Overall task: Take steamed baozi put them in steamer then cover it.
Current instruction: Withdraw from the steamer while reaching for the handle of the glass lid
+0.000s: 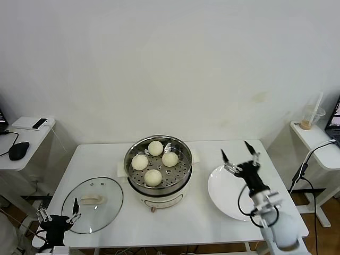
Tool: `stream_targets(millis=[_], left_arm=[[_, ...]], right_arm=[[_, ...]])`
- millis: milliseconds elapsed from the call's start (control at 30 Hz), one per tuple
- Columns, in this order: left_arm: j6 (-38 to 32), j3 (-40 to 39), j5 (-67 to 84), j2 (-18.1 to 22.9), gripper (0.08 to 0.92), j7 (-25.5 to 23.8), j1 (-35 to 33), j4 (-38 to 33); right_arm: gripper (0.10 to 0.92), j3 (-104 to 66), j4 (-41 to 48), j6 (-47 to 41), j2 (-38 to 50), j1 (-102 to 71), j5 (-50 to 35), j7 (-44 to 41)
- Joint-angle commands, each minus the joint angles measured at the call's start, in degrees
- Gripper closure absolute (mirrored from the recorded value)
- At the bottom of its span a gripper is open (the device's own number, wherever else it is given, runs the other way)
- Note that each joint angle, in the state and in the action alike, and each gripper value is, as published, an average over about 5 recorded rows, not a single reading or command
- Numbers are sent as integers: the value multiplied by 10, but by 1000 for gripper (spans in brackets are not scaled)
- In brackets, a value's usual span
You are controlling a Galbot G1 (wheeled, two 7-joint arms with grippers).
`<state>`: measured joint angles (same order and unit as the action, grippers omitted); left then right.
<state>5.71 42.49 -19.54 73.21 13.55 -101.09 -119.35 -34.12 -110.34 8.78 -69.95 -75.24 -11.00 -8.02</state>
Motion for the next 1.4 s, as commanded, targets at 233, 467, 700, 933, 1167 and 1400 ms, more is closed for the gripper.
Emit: stream_targets(millis=[233,467,700,933,1167,1400], left_arm=[[-47,1,-382,-83,177,-33,39,154],[-56,-36,-420,-114,177,-19,100,218],[-59,-64,-429,-129,177,-15,142,278],[-62,-77,-433,-139,177,-17,152,293],[-65,-84,-433,-146,177,-16,177,305],[-66,-99,-433,-150,177,-17,200,316]], right_arm=[[203,-134,-11,58,-89,-129,44,11],[203,-141,-17,66,-105,-141,60,14],[203,-136,-15,82,-125,-161,75,20],[203,-137,-16,86,-136,-168,78,20],[203,-133,-16,88,-147,-170,90,21],[203,-131,-15,92,-155,-176,100,21]])
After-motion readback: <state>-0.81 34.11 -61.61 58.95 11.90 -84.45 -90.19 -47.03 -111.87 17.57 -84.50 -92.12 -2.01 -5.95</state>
